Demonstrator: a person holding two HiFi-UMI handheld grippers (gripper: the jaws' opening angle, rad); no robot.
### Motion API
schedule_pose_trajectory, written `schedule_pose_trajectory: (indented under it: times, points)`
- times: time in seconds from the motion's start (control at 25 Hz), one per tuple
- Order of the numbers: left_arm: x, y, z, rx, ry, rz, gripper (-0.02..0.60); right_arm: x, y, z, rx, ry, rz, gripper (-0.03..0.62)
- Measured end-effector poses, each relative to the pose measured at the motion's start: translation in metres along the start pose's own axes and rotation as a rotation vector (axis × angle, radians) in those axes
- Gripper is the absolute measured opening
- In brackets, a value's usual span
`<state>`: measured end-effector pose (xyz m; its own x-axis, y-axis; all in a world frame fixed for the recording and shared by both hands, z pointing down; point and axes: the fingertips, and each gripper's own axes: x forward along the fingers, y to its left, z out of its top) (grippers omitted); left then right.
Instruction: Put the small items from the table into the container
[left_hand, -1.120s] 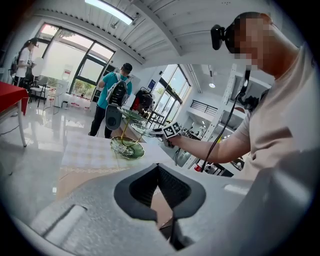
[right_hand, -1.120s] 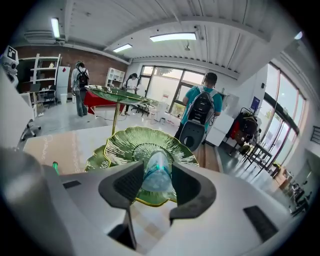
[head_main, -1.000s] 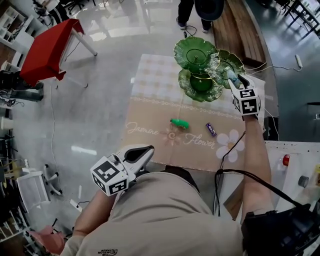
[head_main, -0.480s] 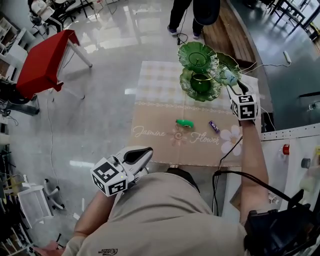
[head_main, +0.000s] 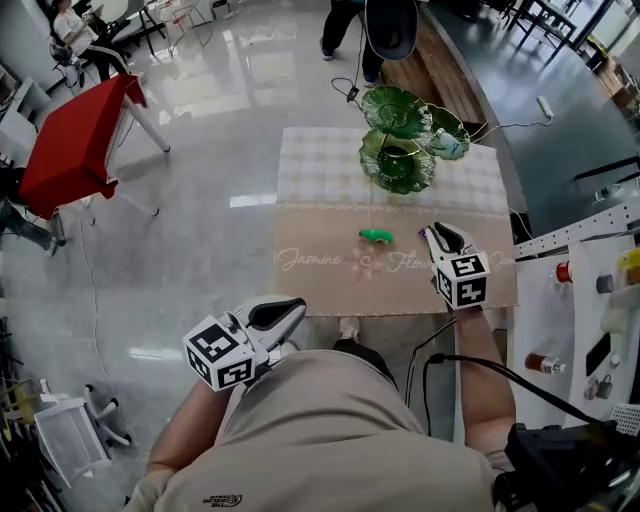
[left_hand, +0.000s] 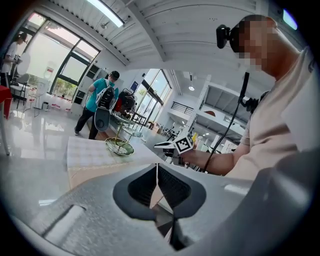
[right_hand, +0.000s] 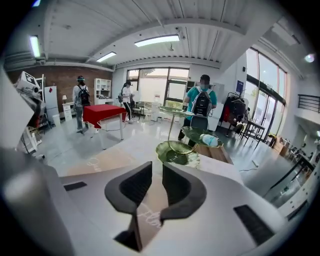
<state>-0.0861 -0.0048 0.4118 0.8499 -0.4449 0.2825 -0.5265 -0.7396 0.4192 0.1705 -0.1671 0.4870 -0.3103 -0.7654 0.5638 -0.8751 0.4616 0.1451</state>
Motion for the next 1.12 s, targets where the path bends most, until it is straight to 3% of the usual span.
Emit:
schedule_pose_trajectory:
  times: [0.24, 0.52, 1.12]
  points:
    - [-0.03, -0.007, -0.012, 0.032, 0.008, -0.04, 0.008, -0.053, 0.109, -0.015, 0.038, -0.012, 0.094, 0.052]
    - [-0.062, -0.02, -0.034, 0.058, 0.015, -0.079, 0.008, -0.099, 0.21, -0.027, 0.012, -0.032, 0.179, 0.041]
    - [-0.112, -0.027, -0.066, 0.065, 0.009, -0.061, 0.008, -0.122, 0.301, -0.03, -0.071, -0.027, 0.276, 0.04]
